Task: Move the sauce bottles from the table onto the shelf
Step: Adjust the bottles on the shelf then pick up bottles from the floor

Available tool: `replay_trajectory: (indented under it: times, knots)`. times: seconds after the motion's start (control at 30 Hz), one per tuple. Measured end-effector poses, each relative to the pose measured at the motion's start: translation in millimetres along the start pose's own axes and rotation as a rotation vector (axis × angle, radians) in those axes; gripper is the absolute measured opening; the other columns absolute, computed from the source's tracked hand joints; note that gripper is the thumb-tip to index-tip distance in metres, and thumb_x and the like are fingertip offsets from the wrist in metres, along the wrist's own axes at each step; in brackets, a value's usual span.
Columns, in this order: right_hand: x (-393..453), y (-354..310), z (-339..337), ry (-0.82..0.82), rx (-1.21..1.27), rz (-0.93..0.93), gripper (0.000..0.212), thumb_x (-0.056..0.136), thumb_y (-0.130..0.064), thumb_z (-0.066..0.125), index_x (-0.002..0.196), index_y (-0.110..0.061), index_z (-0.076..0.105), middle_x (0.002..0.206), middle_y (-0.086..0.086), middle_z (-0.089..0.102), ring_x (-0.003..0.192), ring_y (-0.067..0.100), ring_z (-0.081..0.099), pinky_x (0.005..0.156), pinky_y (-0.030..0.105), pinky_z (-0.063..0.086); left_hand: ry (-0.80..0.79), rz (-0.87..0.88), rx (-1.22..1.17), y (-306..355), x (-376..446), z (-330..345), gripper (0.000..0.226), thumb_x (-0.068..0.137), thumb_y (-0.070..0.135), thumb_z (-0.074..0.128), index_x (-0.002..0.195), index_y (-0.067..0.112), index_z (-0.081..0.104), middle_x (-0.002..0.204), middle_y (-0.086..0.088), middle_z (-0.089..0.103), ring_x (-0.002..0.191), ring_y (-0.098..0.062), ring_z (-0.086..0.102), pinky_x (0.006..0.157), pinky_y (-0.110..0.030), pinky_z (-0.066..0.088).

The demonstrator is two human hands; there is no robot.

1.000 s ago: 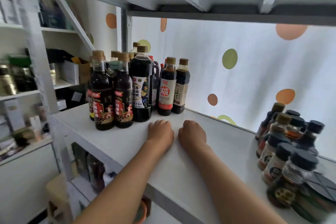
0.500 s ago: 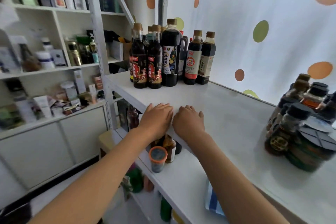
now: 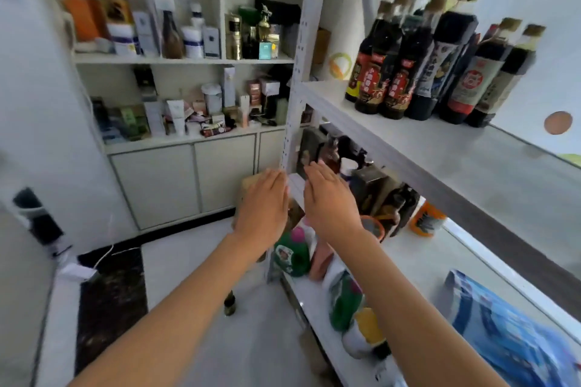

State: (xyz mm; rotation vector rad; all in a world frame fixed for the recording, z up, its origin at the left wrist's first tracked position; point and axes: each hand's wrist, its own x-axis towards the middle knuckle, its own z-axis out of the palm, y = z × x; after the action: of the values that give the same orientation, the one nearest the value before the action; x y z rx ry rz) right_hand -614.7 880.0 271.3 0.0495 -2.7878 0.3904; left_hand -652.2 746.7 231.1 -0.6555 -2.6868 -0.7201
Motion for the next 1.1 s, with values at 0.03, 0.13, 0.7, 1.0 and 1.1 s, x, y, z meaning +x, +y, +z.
replay_trajectory:
  times: [0.03, 0.13, 0.7, 1.0, 1.1]
  knots:
    - [0, -19, 19, -0.034, 0.017, -0.01, 0.046, 0.103, -0.019, 0.035, 0.147, -0.009, 0.039, 0.156, 0.01, 0.036, 0.148, 0.02, 0.023, 0.12, 0.035, 0.019, 0.006, -0.057, -0.018, -24, -14, -2, 0.043, 0.104, 0.023, 0.033, 0.141, 0.003, 0.042, 0.147, -0.013, 0.044, 0.137, -0.026, 0.037, 0.113, -0.038, 0.028]
    - [-3, -78, 80, -0.126, 0.03, -0.074, 0.047, 0.102, -0.015, 0.036, 0.148, -0.007, 0.035, 0.159, 0.012, 0.029, 0.149, 0.023, 0.018, 0.122, 0.033, 0.009, 0.033, -0.194, -0.066, -92, -52, -7, 0.037, 0.102, 0.015, 0.038, 0.133, 0.0, 0.05, 0.138, -0.017, 0.051, 0.129, -0.03, 0.045, 0.106, -0.039, 0.036]
    - [-4, -191, 274, -0.491, 0.063, -0.172, 0.047, 0.104, -0.017, 0.034, 0.151, -0.012, 0.034, 0.16, 0.005, 0.029, 0.149, 0.016, 0.019, 0.122, 0.031, 0.01, -0.156, -0.65, -0.092, -284, -159, 22, 0.047, 0.106, 0.025, 0.025, 0.15, 0.008, 0.03, 0.157, -0.006, 0.028, 0.148, -0.018, 0.016, 0.118, -0.038, 0.02]
    - [39, -126, 353, -0.626, 0.139, -0.176, 0.046, 0.103, -0.017, 0.037, 0.147, -0.01, 0.04, 0.154, 0.009, 0.039, 0.144, 0.022, 0.032, 0.121, 0.031, 0.017, -0.285, -0.821, -0.042, -297, -125, 100, 0.045, 0.106, 0.023, 0.027, 0.148, 0.008, 0.034, 0.155, -0.006, 0.032, 0.146, -0.018, 0.022, 0.117, -0.034, 0.021]
    - [53, -99, 381, -0.717, 0.147, -0.199, 0.046, 0.103, -0.017, 0.036, 0.148, -0.01, 0.039, 0.155, 0.009, 0.038, 0.145, 0.021, 0.031, 0.12, 0.034, 0.018, -0.318, -0.889, -0.005, -296, -112, 134, 0.043, 0.106, 0.023, 0.026, 0.146, 0.01, 0.037, 0.152, -0.007, 0.038, 0.14, -0.019, 0.034, 0.113, -0.03, 0.028]
